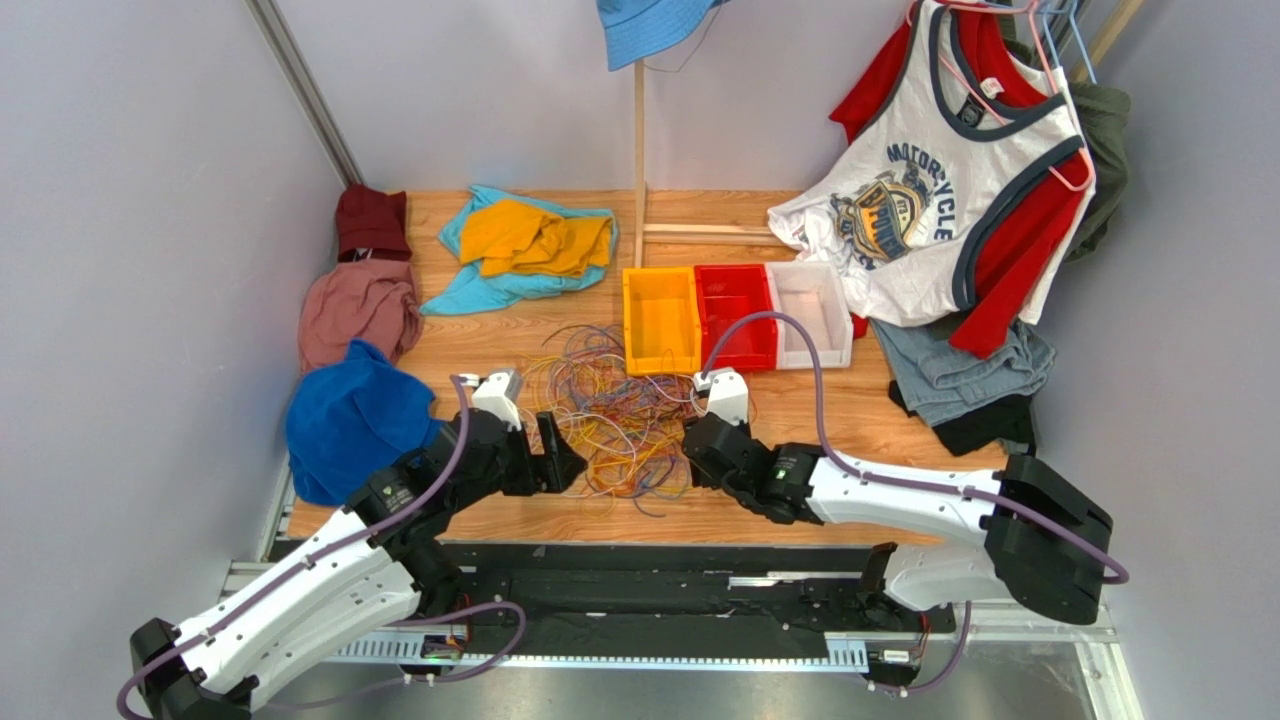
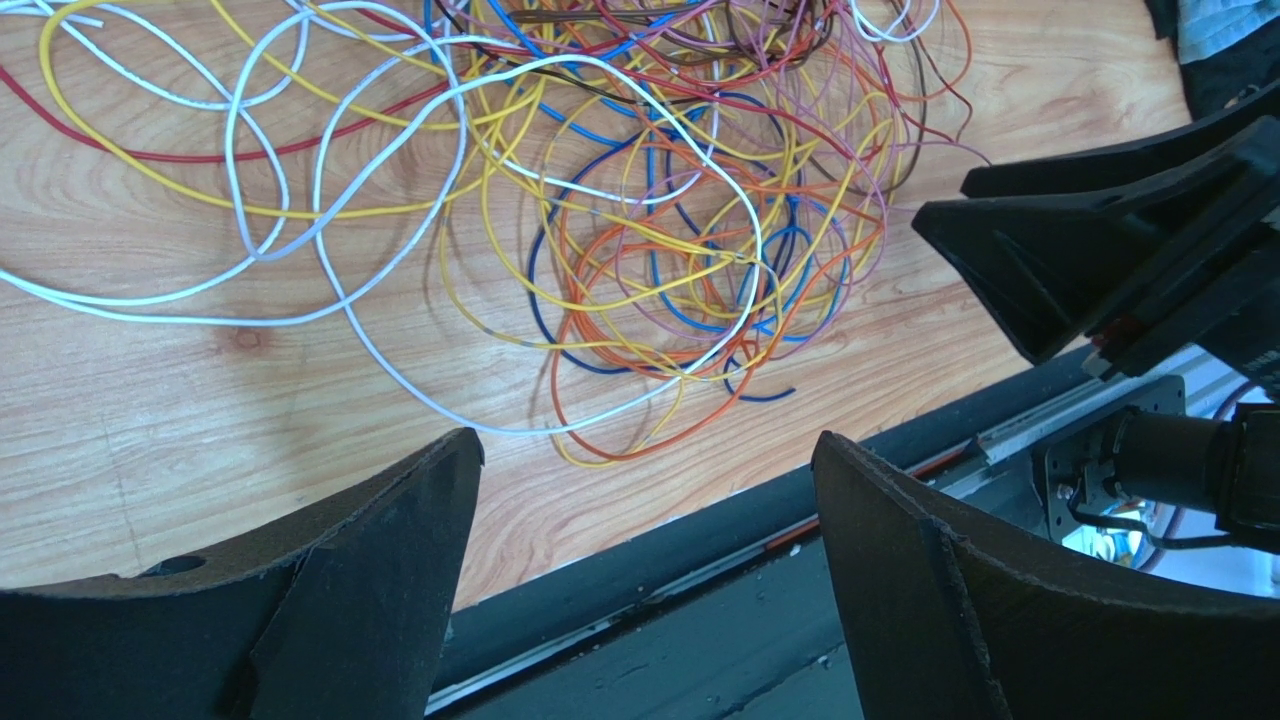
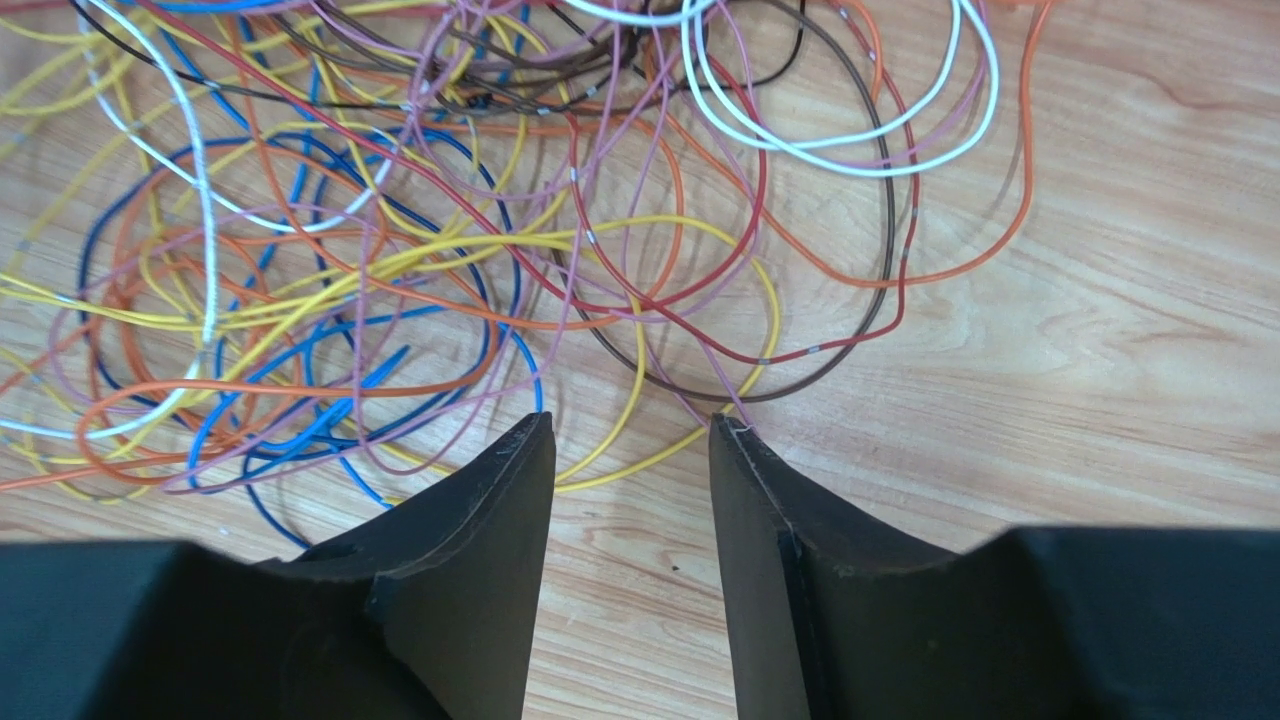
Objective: Untangle the cables
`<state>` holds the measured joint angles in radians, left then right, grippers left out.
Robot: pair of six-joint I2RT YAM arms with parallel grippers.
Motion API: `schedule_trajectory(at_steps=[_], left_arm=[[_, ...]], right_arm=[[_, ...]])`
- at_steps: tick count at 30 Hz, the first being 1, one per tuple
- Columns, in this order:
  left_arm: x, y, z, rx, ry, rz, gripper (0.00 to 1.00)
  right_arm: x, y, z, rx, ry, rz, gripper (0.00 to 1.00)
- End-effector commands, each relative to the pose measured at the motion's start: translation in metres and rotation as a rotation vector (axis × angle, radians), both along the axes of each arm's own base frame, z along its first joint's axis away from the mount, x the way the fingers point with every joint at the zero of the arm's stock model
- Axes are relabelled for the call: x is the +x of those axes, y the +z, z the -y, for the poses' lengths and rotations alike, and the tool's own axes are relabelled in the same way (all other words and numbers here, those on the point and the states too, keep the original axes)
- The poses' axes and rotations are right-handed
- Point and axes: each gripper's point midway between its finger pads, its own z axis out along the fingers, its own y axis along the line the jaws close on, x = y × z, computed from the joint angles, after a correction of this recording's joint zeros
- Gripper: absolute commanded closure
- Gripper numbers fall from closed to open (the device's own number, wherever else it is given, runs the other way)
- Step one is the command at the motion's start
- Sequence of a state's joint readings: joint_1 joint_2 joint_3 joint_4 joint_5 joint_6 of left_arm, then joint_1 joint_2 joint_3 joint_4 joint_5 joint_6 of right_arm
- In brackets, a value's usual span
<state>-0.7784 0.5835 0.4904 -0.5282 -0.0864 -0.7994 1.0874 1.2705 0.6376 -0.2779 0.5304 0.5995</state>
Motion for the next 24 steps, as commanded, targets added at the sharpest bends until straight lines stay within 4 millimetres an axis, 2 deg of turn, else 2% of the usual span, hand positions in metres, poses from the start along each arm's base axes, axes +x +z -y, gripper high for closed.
schedule_trajectory(at_steps=[1,16,24], left_arm=[[-0.001,0.002,0.001,-0.018,0.001,0.005,0.10],[0.003,-0.003,0.001,0.011,0.000,0.005,0.10],[0.003,-0.004,0.001,0.016,0.001,0.005,0.10]], right_arm=[[0.004,-0.004,-0.006,0.014,-0.017,0.008,0.55],[0.035,-0.022,-0.012,-0.022,-0.074,0.023,0.59],[0.043,-0.026,-0.020,-0.020,-0.072,0.023,0.61]])
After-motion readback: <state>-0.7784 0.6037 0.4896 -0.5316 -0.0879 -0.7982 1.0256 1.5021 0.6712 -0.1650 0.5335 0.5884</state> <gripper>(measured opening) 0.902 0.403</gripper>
